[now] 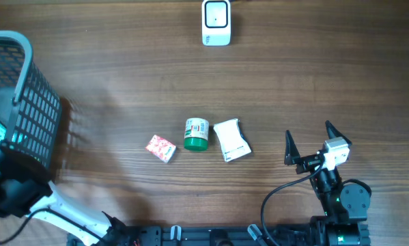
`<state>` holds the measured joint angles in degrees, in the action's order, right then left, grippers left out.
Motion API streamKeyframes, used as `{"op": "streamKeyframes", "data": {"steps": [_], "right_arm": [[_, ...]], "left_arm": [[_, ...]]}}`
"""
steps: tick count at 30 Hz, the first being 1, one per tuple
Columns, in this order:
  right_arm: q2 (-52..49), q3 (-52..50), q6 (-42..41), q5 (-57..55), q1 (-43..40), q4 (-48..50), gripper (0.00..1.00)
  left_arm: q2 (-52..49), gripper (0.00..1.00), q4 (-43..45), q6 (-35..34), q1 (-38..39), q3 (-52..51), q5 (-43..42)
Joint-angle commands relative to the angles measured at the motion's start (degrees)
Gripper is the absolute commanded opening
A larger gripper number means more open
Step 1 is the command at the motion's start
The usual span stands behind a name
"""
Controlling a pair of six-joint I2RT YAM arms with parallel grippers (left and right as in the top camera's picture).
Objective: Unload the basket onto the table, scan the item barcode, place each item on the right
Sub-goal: 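Return the left gripper into the basket and grasp the Zappy wipes pack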
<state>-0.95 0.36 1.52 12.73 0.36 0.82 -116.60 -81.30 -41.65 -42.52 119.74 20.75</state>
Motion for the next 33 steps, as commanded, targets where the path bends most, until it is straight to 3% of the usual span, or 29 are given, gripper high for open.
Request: {"op": "streamKeyframes", "data": {"steps": [1,8,18,24,25,27,29,30,33], "right_arm": [[0.31,-0.07,-0.39,-0.98,0.37,0.15,1.00],[0.31,-0.07,-0.39,-0.98,0.37,0.13,1.00],[0.31,-0.07,-0.39,-0.98,0.37,0.13,1.00],[0.31,-0.07,-0.39,-0.98,0.37,0.13,1.00],[0.31,-0.07,-0.37,-0.96,0.37,0.13,1.00],[0.31,-0.07,-0.39,-0.98,0.37,0.15,1.00],[0.31,-0.07,-0.39,-0.98,0.37,0.13,1.00],[0.31,-0.07,-0.39,-0.98,0.37,0.13,1.00],[0.31,-0.07,-0.37,-0.98,0.37,0.13,1.00]], "left_arm": [[-1.70,1.00,4.44,9.20,-1.31,-3.23,1.73],[-1.70,1.00,20.76,20.76,-2.38,-19.15,1.64],[-1.70,1.00,37.00,20.22,-2.49,-33.73,-0.15],[-1.70,1.00,44.44,20.22,-2.49,-39.54,-6.45],[-1.70,0.93,45.27,20.20,-2.49,-41.16,-7.15],[-1.70,0.69,45.33,20.20,-2.49,-42.93,-7.26],[-1.16,0.51,44.48,20.26,-2.49,-42.58,-7.19],[-0.28,0.48,43.67,20.26,-2.49,-41.97,-7.21],[3.21,0.50,40.74,20.24,-2.49,-38.66,-6.97]]}}
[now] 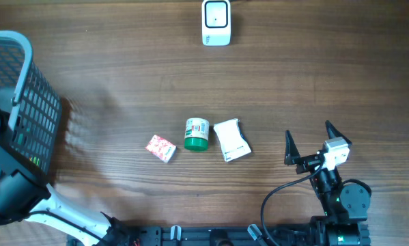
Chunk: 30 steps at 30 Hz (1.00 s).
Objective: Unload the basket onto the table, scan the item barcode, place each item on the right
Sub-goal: 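Return the left gripper into the basket and grasp the Zappy wipes pack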
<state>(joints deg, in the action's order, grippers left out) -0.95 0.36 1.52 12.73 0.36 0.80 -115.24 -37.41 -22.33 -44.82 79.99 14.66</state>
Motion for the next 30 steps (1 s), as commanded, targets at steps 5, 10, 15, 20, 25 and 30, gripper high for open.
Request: {"op": "streamKeyframes", "data": {"steps": [5,10,15,20,25,30], "right_arm": [[0.31,-0.07,-0.39,-0.98,0.37,0.15,1.00],[0.31,-0.07,-0.39,-0.98,0.37,0.15,1.00],[0.31,-0.07,-0.37,-0.98,0.37,0.15,1.00],[0.31,-0.07,-0.37,-0.98,0.37,0.15,1.00],[0.31,-0.07,-0.39,-0.98,0.37,0.15,1.00],[0.31,-0.07,-0.39,-0.98,0.37,0.15,1.00]], "left_arm": [[12.17,0.45,-10.43,-1.16,-0.20,12.55,-0.94],[28.15,0.45,-16.20,-9.49,0.09,23.34,-10.40],[35.45,1.00,-18.47,-10.73,0.92,23.12,-5.46],[26.36,1.00,-23.50,-10.73,-0.09,19.39,-3.26],[12.48,1.00,-24.90,-10.82,0.02,18.84,-4.11],[2.12,1.00,-26.69,-12.72,-0.09,17.73,-4.13]]}}
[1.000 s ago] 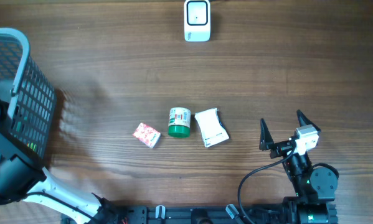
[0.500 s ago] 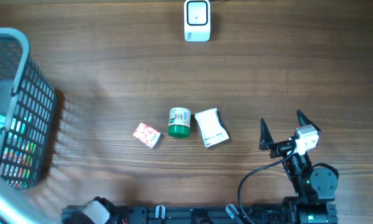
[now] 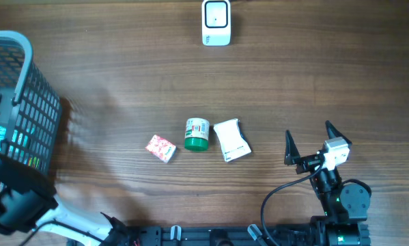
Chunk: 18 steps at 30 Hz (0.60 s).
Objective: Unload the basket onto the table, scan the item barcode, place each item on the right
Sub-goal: 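Return the left gripper into the basket and grasp the Zappy wipes pack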
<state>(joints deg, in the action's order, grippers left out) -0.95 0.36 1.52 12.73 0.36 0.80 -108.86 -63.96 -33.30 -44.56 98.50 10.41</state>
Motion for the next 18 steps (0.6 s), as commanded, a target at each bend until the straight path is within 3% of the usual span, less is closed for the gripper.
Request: {"op": "streamKeyframes", "data": {"steps": [1,12,14,15,16,18], "right_arm": [[0.31,-0.07,-0.37,-0.98,0.37,0.15,1.00],[0.31,-0.07,-0.37,-0.98,0.37,0.15,1.00],[0.31,-0.07,-0.39,-0.98,0.37,0.17,1.00],[0.31,-0.07,-0.37,-0.98,0.37,0.15,1.00],[0.31,-0.07,-0.37,-0.98,0.37,0.17,1.00],[0.31,-0.07,-0.37,-0.98,0.37,0.15,1.00]], "left_arm": [[-5.86,1.00,-0.11,-1.73,-0.35,-1.14,0.15],[-10.54,1.00,10.67,-1.90,-0.35,-12.22,0.15],[-10.54,0.79,11.98,-1.88,-0.35,-14.08,0.17],[-10.54,0.57,12.13,-1.88,-0.35,-14.36,0.17],[-10.51,0.46,12.20,-1.66,-0.35,-14.34,0.17],[-9.99,0.33,12.09,-1.64,-0.46,-13.66,0.35]]}}
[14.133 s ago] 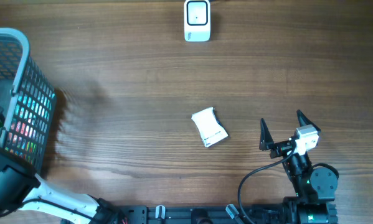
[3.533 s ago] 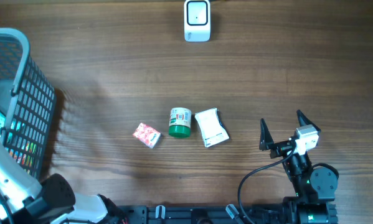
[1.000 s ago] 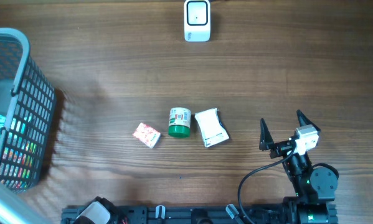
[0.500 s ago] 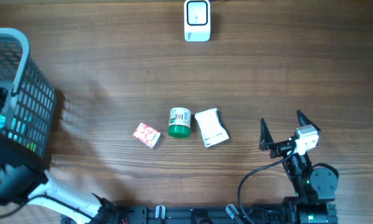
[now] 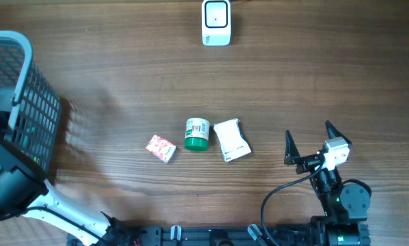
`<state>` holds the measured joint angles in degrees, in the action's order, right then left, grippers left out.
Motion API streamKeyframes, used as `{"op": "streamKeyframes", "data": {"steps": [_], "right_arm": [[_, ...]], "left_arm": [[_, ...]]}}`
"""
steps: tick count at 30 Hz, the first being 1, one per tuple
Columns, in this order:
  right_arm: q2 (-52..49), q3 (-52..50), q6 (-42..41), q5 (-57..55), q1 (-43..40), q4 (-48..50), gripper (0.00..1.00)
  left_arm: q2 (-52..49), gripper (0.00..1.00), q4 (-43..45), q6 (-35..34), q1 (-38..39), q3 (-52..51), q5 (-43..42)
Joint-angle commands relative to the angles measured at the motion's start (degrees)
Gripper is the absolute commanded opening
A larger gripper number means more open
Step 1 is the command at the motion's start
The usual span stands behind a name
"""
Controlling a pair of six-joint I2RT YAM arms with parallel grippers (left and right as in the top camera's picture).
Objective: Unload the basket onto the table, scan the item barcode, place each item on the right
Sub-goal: 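Return the left gripper into the basket and grasp the Zappy wipes pack, then carry the mint-green wipes pack out and drop it beside the jar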
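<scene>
The white barcode scanner stands at the far edge of the table. In the middle lie a green-lidded jar, a white packet and a small red patterned box. My right gripper rests open at the near right, well clear of the items and holding nothing. My left arm reaches into the grey mesh basket at the left edge. Its gripper is down inside the basket, mostly covered by the arm, so the fingers do not show.
The basket takes up the left edge of the wooden table, with its tall mesh wall facing the items. A black cable loops from the right arm's base at the near edge.
The left arm has shifted inside the basket and now covers the cyan item that showed there. The right gripper and the three items on the table have not moved.
Throughout, the left arm stayed at the basket, shifting a little each time; a cyan item inside showed, was covered, showed again, and is covered now. The right gripper stayed open at the near right. Jar, packet, box and scanner kept their places.
</scene>
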<state>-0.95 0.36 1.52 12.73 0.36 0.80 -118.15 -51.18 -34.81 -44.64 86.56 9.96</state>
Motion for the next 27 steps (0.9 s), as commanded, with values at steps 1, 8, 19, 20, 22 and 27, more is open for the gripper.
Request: {"op": "streamKeyframes", "data": {"steps": [1,8,19,20,22,27], "right_arm": [[0.31,-0.07,-0.37,-0.98,0.37,0.15,1.00],[0.31,-0.07,-0.37,-0.98,0.37,0.15,1.00],[0.31,-0.07,-0.37,-0.98,0.37,0.15,1.00],[0.31,-0.07,-0.39,-0.98,0.37,0.15,1.00],[0.31,-0.07,-0.37,-0.98,0.37,0.15,1.00],[0.31,-0.07,-0.39,-0.98,0.37,0.15,1.00]], "left_arm": [[-0.07,0.29,-1.09,-0.13,-0.50,-0.85,0.87],[8.28,0.33,-11.41,-0.22,-0.74,17.22,0.74],[32.52,0.33,-26.91,-1.68,12.55,34.84,-28.11],[33.35,0.33,-28.65,-1.66,16.57,34.84,-27.47],[33.77,0.33,-32.96,-1.66,26.88,34.82,-23.91],[31.91,0.35,-34.69,-7.37,51.58,27.56,-7.72]]}}
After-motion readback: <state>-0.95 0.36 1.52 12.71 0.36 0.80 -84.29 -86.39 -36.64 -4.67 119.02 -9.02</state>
